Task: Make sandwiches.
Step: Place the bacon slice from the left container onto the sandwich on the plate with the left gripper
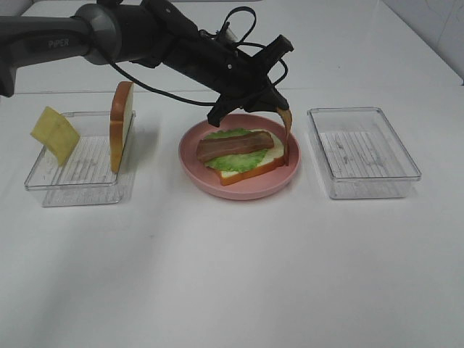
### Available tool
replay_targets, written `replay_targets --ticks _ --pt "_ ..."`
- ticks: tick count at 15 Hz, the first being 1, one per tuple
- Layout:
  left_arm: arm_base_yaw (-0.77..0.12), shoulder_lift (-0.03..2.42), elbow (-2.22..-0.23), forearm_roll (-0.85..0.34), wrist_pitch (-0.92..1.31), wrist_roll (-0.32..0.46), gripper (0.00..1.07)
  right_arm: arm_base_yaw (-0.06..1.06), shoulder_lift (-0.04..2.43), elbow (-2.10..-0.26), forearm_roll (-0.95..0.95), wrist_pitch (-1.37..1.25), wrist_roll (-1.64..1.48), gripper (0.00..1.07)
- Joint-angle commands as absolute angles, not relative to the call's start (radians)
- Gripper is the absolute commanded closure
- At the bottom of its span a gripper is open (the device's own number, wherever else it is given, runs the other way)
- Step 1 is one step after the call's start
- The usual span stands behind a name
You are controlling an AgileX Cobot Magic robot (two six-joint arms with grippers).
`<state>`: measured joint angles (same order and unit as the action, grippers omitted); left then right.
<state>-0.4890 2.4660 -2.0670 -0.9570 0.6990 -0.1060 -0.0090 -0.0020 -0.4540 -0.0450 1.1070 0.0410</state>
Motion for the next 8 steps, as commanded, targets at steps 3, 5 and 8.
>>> replay_targets --ticks 3,5,8 --pt "-0.489 2.437 -2.077 -0.828 0.713 -0.156 1.07 -0.015 -0.036 -0.45 -0.041 1.098 0.034 0.16" --pt "-0.489 2.422 -2.078 -0.705 0.745 -0.204 1.07 -0.015 -0.036 -0.45 -0.041 1.098 0.034 0.16" --pt "-0.489 2.42 -2.078 -0.57 0.838 -0.258 1.07 -0.015 -0.036 -0.45 -0.041 1.098 0.034 0.16"
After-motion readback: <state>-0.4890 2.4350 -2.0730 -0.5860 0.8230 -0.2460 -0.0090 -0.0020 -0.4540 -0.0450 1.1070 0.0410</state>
